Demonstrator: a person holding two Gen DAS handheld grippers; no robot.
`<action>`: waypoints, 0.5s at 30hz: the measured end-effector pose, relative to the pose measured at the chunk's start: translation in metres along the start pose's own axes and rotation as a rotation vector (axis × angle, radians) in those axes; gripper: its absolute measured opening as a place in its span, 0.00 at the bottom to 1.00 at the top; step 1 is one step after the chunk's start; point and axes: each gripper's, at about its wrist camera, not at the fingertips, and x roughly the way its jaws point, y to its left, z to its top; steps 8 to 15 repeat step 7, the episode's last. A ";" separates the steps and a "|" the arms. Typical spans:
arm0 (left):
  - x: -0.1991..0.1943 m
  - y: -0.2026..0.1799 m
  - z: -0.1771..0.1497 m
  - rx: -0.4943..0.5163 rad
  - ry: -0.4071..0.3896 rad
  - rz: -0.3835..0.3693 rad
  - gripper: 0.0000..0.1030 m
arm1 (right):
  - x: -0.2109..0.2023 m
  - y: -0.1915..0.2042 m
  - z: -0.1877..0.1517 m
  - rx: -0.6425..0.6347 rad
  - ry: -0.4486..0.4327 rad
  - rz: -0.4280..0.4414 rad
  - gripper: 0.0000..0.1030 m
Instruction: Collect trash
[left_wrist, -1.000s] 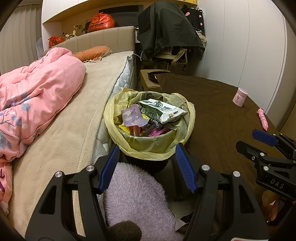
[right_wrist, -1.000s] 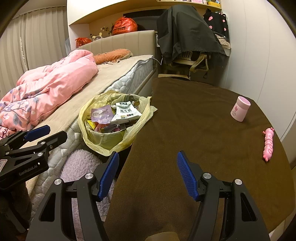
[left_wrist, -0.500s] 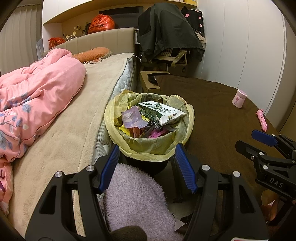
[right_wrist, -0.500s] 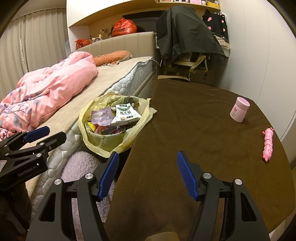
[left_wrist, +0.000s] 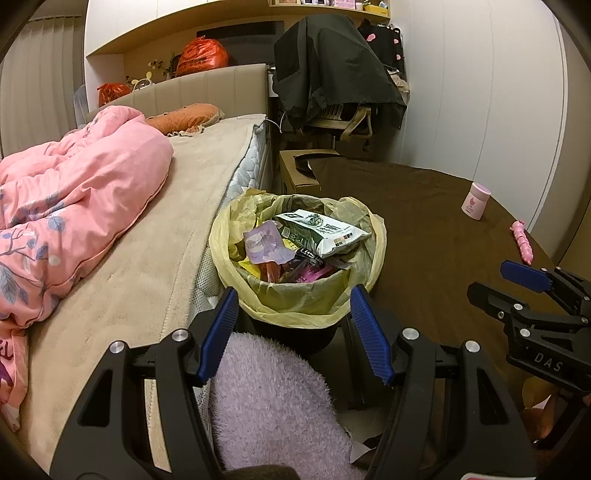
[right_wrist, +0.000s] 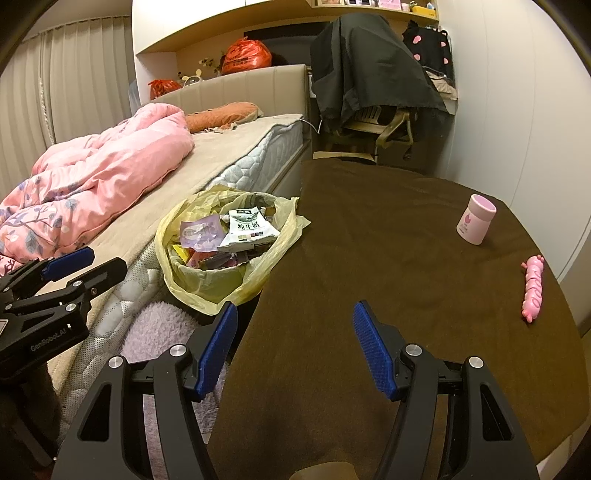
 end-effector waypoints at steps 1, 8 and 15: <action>0.001 -0.001 0.000 -0.003 0.004 0.000 0.58 | 0.000 -0.002 0.000 -0.003 0.001 -0.002 0.59; 0.023 -0.024 0.006 0.003 0.055 -0.067 0.58 | 0.009 -0.058 0.008 0.072 0.021 -0.045 0.61; 0.023 -0.024 0.006 0.003 0.055 -0.067 0.58 | 0.009 -0.058 0.008 0.072 0.021 -0.045 0.61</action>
